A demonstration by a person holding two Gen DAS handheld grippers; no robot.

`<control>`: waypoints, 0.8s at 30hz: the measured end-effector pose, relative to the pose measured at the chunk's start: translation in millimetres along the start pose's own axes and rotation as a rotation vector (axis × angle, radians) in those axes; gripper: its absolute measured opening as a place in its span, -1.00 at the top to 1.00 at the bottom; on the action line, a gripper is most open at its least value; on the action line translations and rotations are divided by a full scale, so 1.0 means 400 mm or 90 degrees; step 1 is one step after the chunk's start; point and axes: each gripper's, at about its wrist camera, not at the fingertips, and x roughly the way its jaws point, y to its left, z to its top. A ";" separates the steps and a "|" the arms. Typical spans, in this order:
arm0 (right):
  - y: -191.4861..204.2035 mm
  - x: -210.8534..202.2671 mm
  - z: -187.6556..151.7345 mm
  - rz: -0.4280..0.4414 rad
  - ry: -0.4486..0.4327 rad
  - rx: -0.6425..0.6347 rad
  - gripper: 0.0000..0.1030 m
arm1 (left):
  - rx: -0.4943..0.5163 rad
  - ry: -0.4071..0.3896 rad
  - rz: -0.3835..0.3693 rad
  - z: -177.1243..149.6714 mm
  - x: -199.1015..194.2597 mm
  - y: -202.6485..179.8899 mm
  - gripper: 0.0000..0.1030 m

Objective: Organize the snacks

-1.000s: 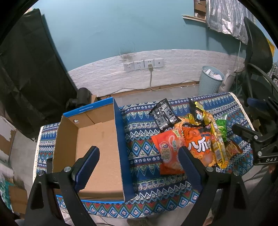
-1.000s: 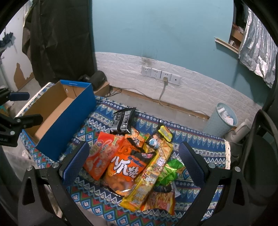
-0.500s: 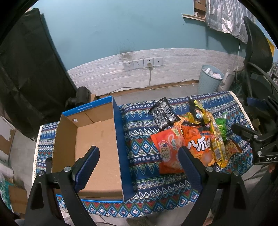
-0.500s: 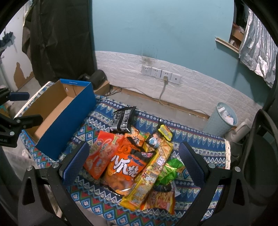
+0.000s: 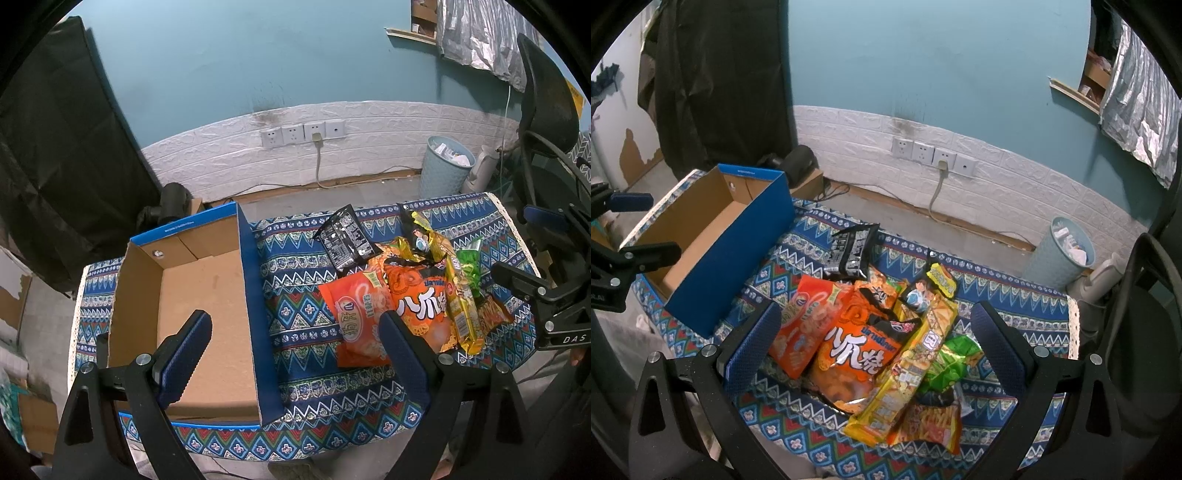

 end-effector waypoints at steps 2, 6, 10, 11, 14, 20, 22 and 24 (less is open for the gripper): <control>-0.001 0.000 -0.002 0.000 0.000 0.000 -0.95 | 0.000 0.000 -0.001 0.000 0.000 0.000 -0.81; 0.000 0.000 -0.001 0.000 0.000 0.000 -0.95 | 0.000 0.001 -0.001 -0.003 0.000 -0.002 -0.81; 0.000 0.000 -0.001 0.000 0.000 0.000 -0.95 | 0.000 0.001 -0.001 -0.003 0.000 -0.002 -0.81; 0.000 0.000 -0.001 0.000 0.000 0.000 -0.95 | 0.000 0.001 -0.001 -0.003 0.000 -0.002 -0.81; -0.004 -0.001 -0.002 -0.001 0.002 -0.001 -0.95 | 0.000 0.001 -0.001 -0.003 0.000 -0.002 -0.81; -0.013 0.001 -0.006 -0.003 0.006 0.000 -0.95 | 0.001 0.002 -0.003 -0.010 0.000 -0.005 -0.81; -0.014 0.001 -0.005 -0.004 0.007 0.001 -0.95 | 0.001 0.003 -0.004 -0.012 0.000 -0.007 -0.81; -0.012 0.003 -0.004 -0.005 0.009 0.001 -0.95 | 0.002 0.007 -0.005 -0.007 0.006 -0.006 -0.81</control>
